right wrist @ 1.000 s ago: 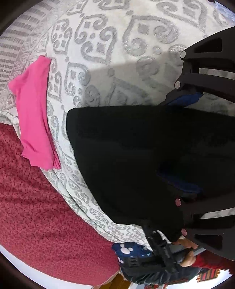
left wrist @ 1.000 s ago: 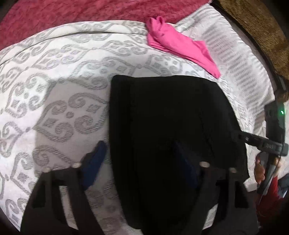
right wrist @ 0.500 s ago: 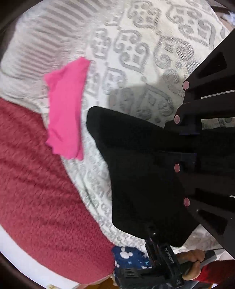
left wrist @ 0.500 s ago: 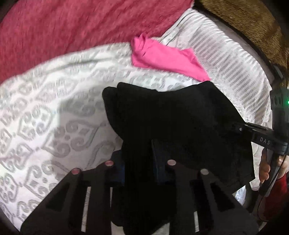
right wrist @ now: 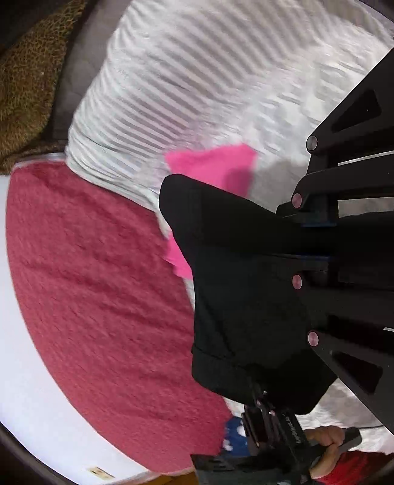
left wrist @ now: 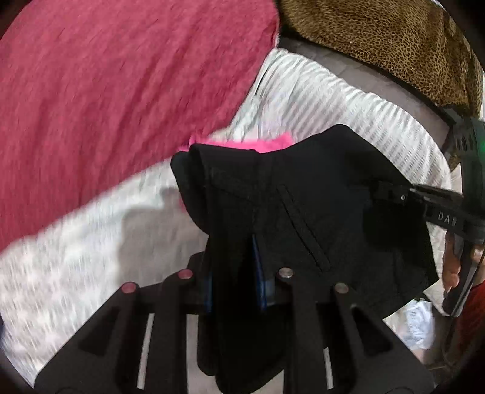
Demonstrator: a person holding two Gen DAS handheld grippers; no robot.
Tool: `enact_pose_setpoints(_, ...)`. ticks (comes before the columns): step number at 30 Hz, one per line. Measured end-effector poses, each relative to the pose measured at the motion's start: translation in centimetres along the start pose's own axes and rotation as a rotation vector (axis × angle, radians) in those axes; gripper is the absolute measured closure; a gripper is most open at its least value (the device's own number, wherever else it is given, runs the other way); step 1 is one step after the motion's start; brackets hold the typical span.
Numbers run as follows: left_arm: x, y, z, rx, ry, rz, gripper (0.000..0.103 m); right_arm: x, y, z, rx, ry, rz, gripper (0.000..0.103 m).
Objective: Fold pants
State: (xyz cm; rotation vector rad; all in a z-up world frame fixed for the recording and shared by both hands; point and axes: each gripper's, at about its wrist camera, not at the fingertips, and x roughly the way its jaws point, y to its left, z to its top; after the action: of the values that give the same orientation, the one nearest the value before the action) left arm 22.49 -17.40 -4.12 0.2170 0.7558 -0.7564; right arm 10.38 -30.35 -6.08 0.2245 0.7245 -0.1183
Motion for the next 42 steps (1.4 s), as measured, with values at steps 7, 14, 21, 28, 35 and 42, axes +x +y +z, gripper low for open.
enact_pose_setpoints(7, 9.5, 0.1, 8.1, 0.075, -0.06, 0.248, 0.042, 8.5, -5.2, 8.5, 0.034, -0.005, -0.122, 0.074)
enact_pose_setpoints(14, 14.5, 2.5, 4.5, -0.015, 0.085, 0.275, 0.04, 11.6, -7.4, 3.9, 0.014, 0.119, -0.312, 0.063)
enact_pose_setpoints(21, 6.9, -1.3, 1.0, 0.04, 0.065, 0.221, 0.04, 3.1, -3.1, -3.0, -0.002, 0.1, -0.289, 0.061)
enact_pose_setpoints(28, -3.8, -6.7, -3.1, 0.039, -0.033, 0.183, 0.022, -6.4, 2.0, -6.3, 0.033, -0.034, -0.255, 0.045)
enact_pose_setpoints(35, -11.3, -9.6, -5.4, 0.026, -0.074, 0.203, 0.022, -14.1, 4.9, -8.5, 0.04, -0.092, -0.239, 0.038)
enact_pose_setpoints(42, -17.4, -11.9, -6.8, 0.036, -0.15, 0.199, 0.022, -19.7, 7.5, -10.7, 0.046, -0.139, -0.211, 0.036)
